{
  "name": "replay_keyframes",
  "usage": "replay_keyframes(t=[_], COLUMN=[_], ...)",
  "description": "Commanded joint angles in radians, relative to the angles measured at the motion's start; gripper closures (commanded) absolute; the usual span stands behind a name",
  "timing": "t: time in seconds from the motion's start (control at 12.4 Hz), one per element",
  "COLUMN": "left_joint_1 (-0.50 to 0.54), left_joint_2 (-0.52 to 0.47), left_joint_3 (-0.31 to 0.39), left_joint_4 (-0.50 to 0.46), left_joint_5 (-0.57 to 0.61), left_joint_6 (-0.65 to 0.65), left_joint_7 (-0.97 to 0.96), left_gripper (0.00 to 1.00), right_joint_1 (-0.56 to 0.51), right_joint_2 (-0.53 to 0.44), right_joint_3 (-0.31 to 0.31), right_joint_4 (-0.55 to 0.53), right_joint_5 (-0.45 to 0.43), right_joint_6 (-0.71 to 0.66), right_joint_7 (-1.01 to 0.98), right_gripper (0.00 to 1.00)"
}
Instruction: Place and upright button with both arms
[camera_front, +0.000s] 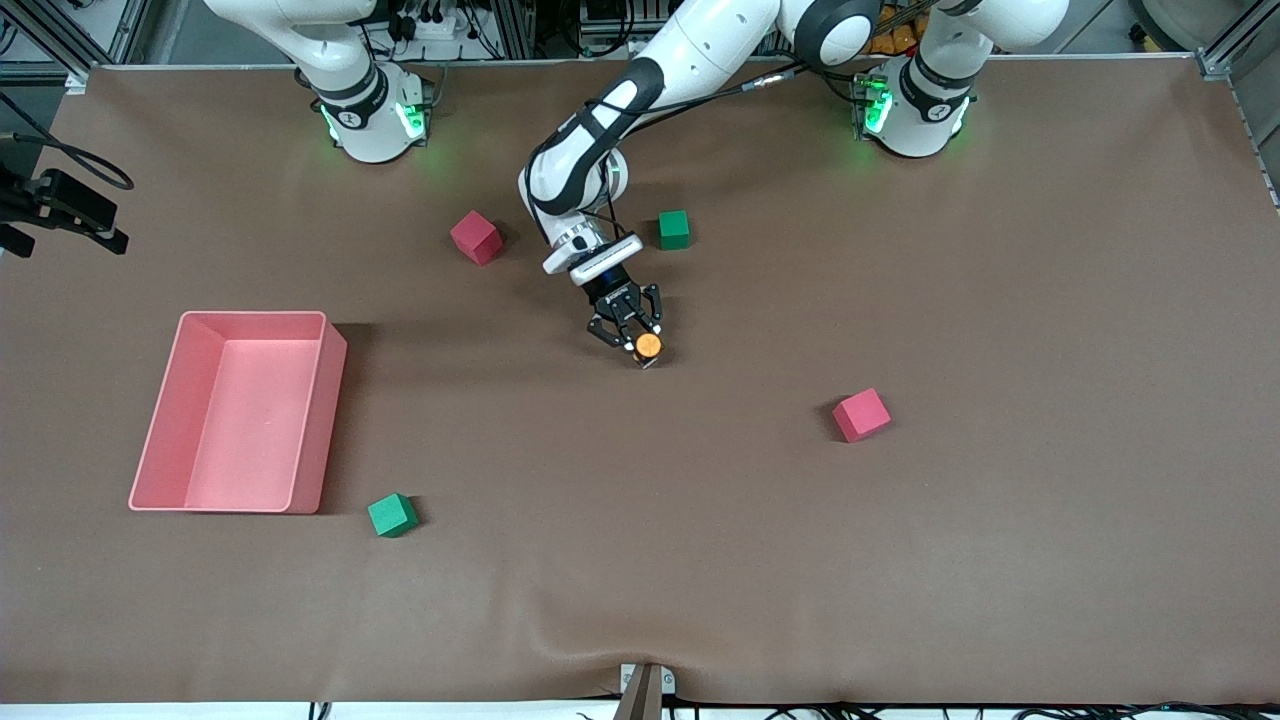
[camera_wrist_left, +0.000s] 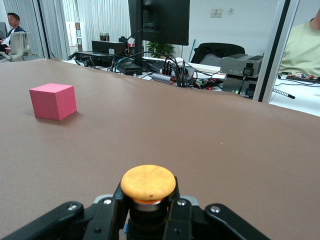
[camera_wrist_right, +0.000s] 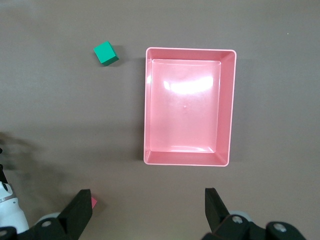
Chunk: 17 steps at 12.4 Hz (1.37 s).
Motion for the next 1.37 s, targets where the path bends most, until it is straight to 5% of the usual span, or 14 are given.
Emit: replay_keyframes(t=[0.0, 0.24, 0.32, 1.29], left_joint_1=[-0.01, -0.01, -0.01, -0.019], left_joint_2=[0.022, 0.022, 0.021, 0.007], left_joint_3=[0.008, 0.006, 0.007, 0.003], left_joint_4=[0.022, 0.022, 0.022, 0.025], left_joint_5=[0.036, 0.051, 0.058, 0.087], left_joint_6=[-0.021, -0.021, -0.021, -0.021], left_joint_7=[-0.014, -0.009, 0.0, 0.209], left_gripper=[0.63, 0.22, 0.0, 0.0], right_joint_1=[0.005, 0.016, 0.022, 0.007], right_joint_2=[0.01, 0.013, 0.013, 0.013], right_joint_3=[-0.002, 0.0, 0.0, -0.005], right_joint_4=[0.023, 0.021, 0.023, 0.016], right_joint_5=[0.0, 0.0, -0.001, 0.002], right_joint_6=[-0.006, -0.001, -0.001, -0.007], right_joint_7=[0.009, 0.009, 0.009, 0.009], right_gripper=[0.0, 0.0, 0.0, 0.0])
